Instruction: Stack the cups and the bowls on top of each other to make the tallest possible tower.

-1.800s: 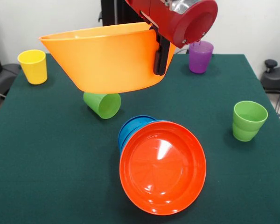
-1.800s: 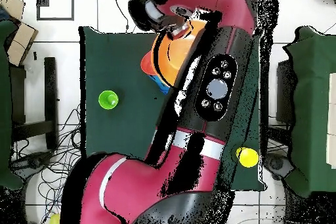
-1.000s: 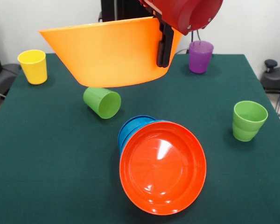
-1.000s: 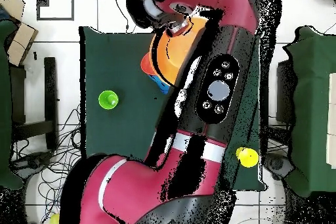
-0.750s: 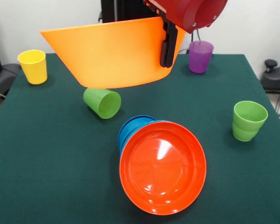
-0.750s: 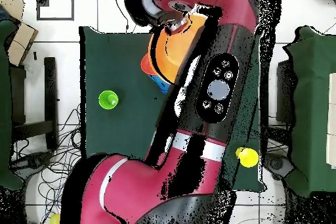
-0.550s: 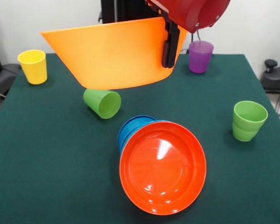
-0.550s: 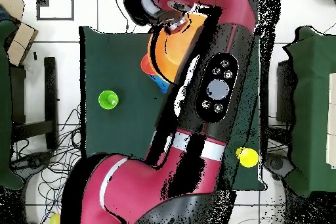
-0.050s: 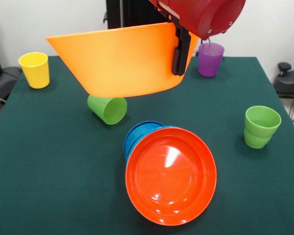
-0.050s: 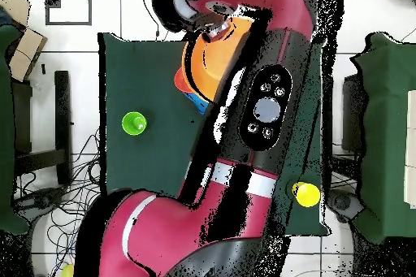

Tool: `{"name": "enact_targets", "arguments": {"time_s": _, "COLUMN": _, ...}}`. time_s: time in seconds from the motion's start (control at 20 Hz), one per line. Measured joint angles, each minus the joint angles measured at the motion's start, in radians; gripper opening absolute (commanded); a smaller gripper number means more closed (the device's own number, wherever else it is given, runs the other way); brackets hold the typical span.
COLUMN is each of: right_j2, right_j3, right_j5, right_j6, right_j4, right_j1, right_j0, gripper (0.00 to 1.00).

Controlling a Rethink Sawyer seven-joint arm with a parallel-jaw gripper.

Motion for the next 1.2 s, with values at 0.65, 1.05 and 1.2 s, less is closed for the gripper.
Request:
{"name": "enact_targets", "arguments": {"time_s": 0.65, "right_j2": 0.001, "right_j3": 0.073, "right_j5": -0.083, "right_j6": 0.0, "right_j4": 0.0, "right_j1": 0.001, "right_j0": 0.018, "gripper": 0.0}}
{"name": "enact_targets", "arguments": {"time_s": 1.05, "right_j2": 0.002, "right_j3": 0.085, "right_j5": -0.102, "right_j6": 0.0, "right_j4": 0.0, "right_j1": 0.009, "right_j0": 0.018, "gripper": 0.0}}
{"name": "enact_targets", "arguments": {"time_s": 1.2, "right_j2": 0.002, "right_j3": 0.085, "right_j5": -0.112, "right_j6": 0.0, "right_j4": 0.0, "right_j1": 0.013, "right_j0": 0.018, "gripper": 0.0}}
